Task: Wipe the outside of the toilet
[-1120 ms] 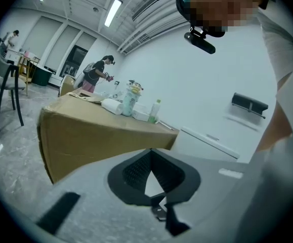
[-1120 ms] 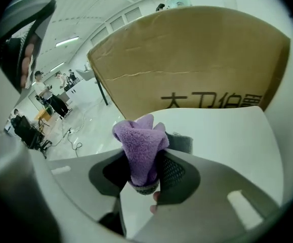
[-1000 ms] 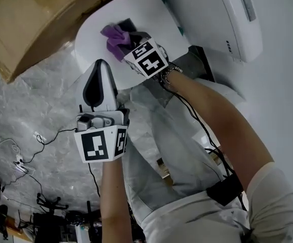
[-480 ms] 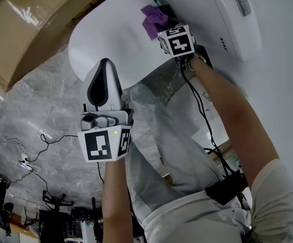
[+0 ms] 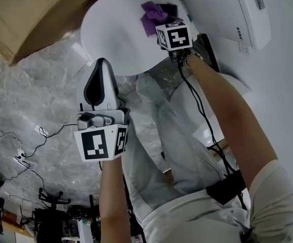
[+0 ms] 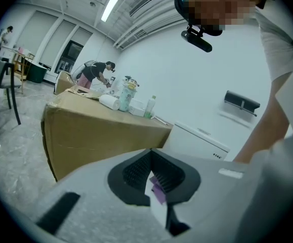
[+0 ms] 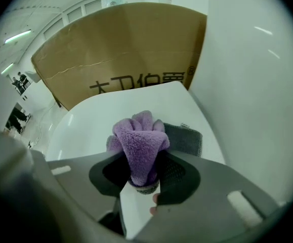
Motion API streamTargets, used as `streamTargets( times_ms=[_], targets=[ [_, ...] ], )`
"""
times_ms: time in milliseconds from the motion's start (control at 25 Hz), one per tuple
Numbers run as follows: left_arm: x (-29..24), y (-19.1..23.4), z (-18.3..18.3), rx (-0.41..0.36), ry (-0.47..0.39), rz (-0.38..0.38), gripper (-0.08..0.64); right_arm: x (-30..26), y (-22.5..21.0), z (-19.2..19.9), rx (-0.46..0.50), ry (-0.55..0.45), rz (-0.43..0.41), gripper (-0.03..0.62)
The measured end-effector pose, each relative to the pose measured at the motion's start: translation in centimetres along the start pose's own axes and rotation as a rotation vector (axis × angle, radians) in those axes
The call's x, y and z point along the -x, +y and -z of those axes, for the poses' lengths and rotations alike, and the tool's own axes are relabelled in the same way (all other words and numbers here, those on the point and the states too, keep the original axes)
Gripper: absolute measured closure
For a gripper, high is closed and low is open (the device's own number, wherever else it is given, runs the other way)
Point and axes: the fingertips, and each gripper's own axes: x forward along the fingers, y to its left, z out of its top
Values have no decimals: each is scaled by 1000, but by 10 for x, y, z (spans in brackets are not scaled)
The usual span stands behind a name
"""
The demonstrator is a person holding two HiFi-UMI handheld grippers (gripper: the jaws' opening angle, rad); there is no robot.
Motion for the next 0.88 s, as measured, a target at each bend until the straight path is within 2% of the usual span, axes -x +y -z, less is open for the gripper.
streamTargets(
  times_ms=[320,880],
  targets=[
    [58,54,-11,-1,-18,-20,554,-6,117,15,58,45,-80,457],
    [128,116,-13,10,-32,-37,554,-8,246,35,131,71,-157,457]
  ],
)
